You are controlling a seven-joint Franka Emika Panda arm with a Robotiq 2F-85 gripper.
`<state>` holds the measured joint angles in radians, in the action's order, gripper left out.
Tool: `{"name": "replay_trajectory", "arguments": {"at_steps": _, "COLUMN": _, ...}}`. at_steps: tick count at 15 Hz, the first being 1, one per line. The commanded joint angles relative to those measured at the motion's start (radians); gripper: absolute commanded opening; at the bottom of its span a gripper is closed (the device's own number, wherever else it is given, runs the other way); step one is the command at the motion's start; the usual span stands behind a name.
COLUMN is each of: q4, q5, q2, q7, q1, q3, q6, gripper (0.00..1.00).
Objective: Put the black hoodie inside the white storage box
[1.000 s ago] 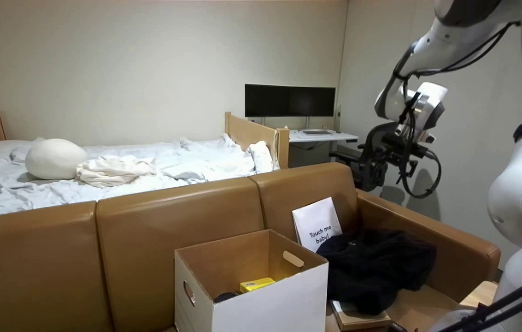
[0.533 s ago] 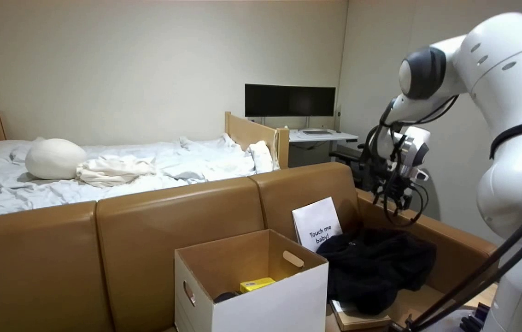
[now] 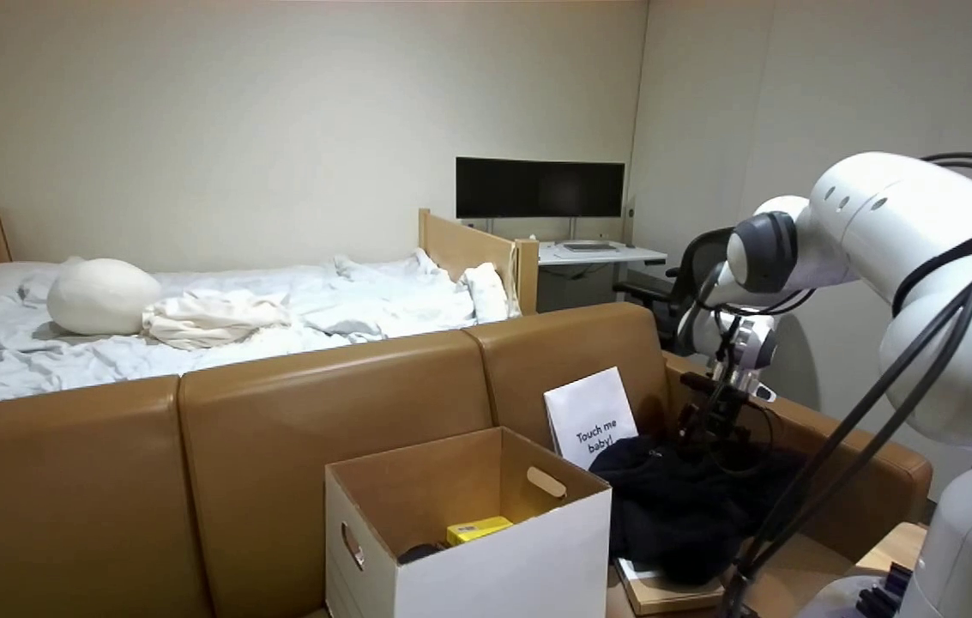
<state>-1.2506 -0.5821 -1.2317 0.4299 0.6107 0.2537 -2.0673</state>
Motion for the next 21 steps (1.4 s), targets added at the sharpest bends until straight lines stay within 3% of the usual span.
{"name": "replay_trajectory", "arguments": {"at_steps": 1, "q4": 0.224, "q5": 0.064, "q2": -0.127, "q7": 0.074, "q1": -0.001, "q3": 0.016, "q6": 0.12, "gripper": 0.75}}
{"name": "replay_trajectory", "arguments": {"at_steps": 2, "q4": 0.262, "q5": 0.072, "q2": -0.145, "q7": 0.08, "q1": 0.001, "q3": 0.016, "q6": 0.135, "gripper": 0.74}}
{"name": "replay_trajectory", "arguments": {"at_steps": 12, "q4": 0.426, "q5": 0.171, "q2": -0.199, "q7": 0.084, "q1": 0.053, "q3": -0.05, "q6": 0.189, "gripper": 0.07}}
{"name": "replay_trajectory", "arguments": {"at_steps": 16, "q4": 0.432, "q5": 0.146, "q2": -0.189, "q7": 0.052, "q1": 0.05, "q3": -0.041, "q6": 0.205, "gripper": 0.02}}
{"name": "replay_trajectory", "arguments": {"at_steps": 21, "q4": 0.269, "q5": 0.128, "q2": -0.021, "q7": -0.061, "q1": 0.05, "q3": -0.038, "q6": 0.094, "gripper": 0.05}}
